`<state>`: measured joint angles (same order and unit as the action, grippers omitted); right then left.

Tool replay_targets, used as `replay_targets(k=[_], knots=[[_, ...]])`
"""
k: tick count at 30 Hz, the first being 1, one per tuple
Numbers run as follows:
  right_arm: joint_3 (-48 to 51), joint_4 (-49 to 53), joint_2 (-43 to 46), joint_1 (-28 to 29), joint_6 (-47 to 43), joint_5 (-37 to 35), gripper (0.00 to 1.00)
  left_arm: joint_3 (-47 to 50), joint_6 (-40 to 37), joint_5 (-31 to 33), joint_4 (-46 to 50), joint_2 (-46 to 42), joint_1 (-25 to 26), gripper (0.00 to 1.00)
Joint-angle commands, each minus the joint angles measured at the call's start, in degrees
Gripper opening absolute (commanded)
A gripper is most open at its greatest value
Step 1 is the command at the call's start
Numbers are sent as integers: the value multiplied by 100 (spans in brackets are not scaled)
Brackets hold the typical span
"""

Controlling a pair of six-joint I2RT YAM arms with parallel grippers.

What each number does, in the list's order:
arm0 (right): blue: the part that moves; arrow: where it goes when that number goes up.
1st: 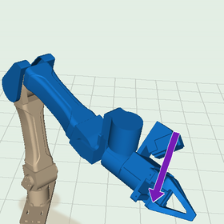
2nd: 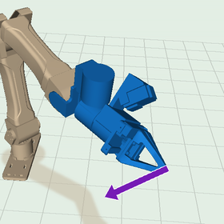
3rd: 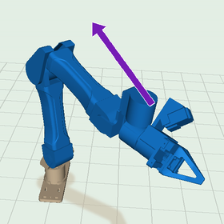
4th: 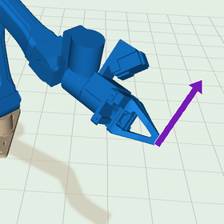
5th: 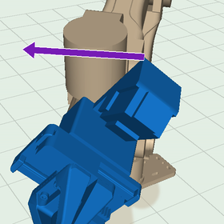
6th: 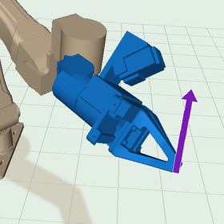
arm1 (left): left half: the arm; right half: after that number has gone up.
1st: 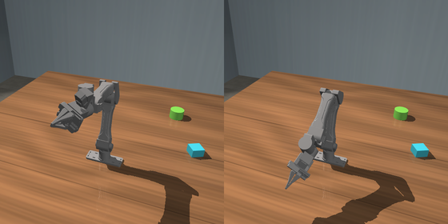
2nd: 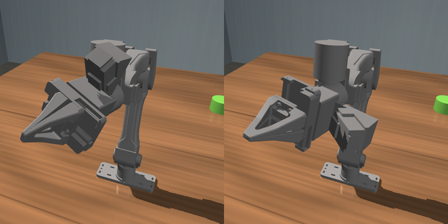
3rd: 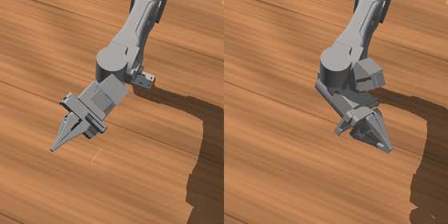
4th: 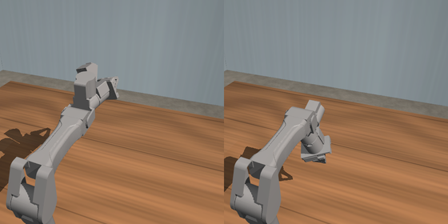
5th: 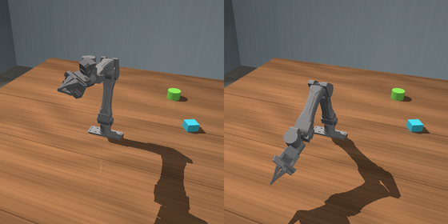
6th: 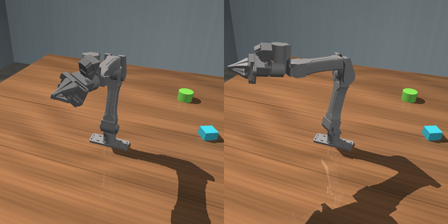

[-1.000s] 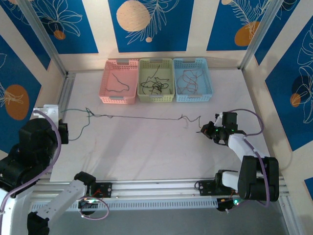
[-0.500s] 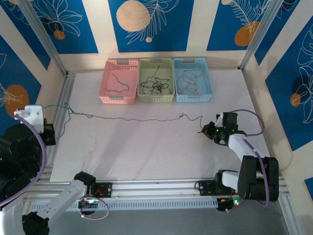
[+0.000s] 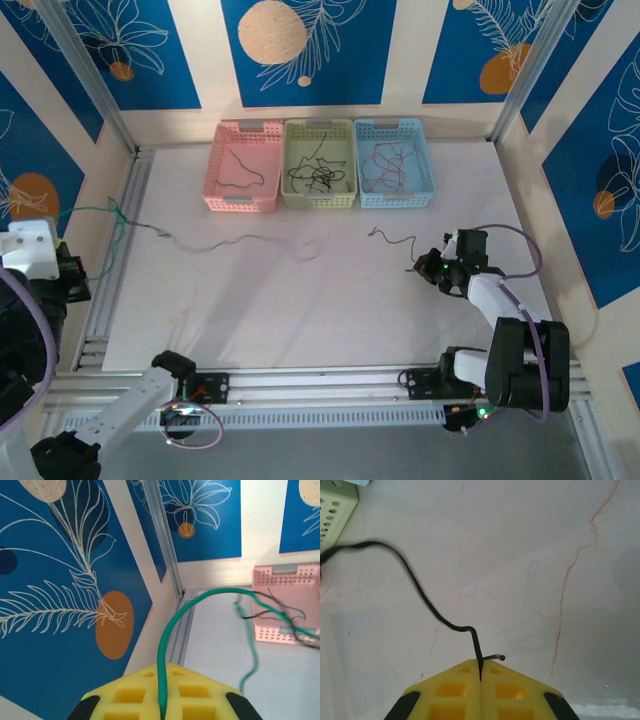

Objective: Untangle the cables

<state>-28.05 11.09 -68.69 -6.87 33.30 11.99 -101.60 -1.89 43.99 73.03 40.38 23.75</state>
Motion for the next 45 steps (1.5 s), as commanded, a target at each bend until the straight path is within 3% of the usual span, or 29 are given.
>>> replay_targets(k=[1,6,13,20,26,31,39,45], knots=[[37,-6,-13,-49,63,10,0,52,102,-81,79,-35,60,0],[61,-30,12,-120,72,74,0,235,216,-245,6,-122,66,0],[23,-89,701,161,90,359,0,1216,826,-1771,-359,-196,72,0],[-1246,603,782,923,6,-26,0,1608,1112,-2888,-1004,-65,64,0],[-2684,760,-283,1629,30,-450,0,1697,1047,-3467,-1512,367,67,0],[-3966,1116,-1397,2060,-56,-815,0,2327,1060,-3581,-1775,348,69,0],[-6136,1415,-3557,2289,178,-1100,0,3584,1307,-4080,-1924,106,69,0],[-7703,1851,-5104,2377,489,-1205,0,3830,1402,-4258,-1958,75,68,0]])
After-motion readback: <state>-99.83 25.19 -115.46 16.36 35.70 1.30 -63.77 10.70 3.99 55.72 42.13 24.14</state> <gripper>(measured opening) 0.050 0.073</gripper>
